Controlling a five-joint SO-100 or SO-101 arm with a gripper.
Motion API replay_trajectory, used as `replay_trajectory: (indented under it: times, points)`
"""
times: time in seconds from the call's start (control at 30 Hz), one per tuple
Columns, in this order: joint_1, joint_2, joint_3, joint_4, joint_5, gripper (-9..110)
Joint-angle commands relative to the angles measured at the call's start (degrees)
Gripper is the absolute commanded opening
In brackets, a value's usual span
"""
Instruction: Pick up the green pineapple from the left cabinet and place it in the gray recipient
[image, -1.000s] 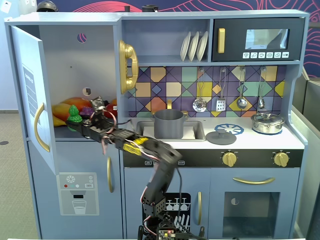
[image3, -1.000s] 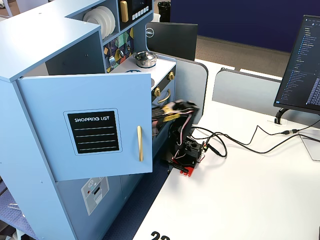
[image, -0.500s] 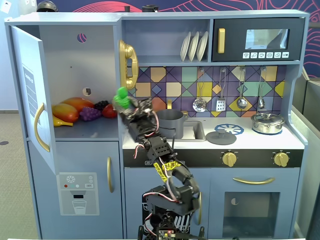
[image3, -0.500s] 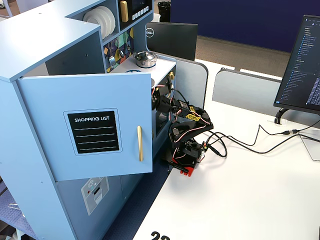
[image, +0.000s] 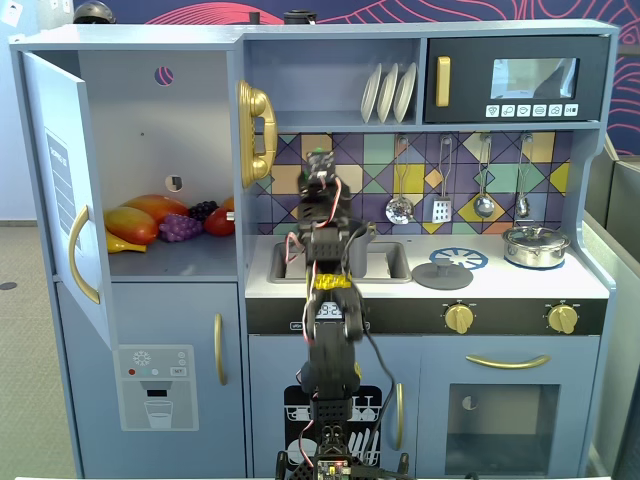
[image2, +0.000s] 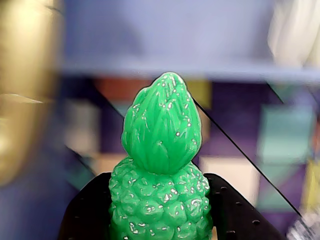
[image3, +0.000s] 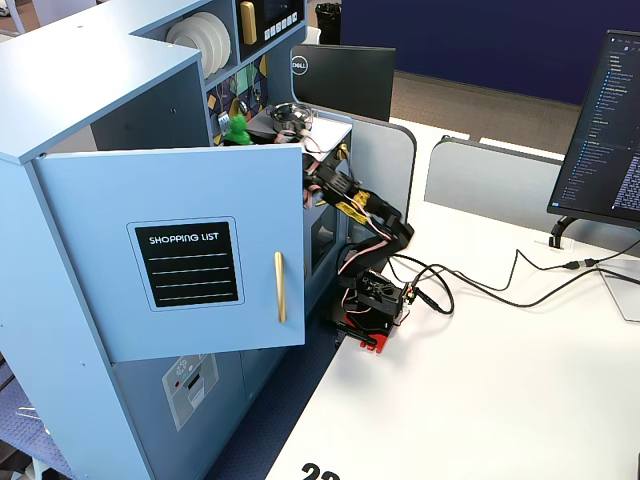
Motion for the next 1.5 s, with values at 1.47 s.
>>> replay_trajectory:
  times: [1.47]
  points:
    - [7.9, 34.2, 54.7, 48.3, 8.1, 0]
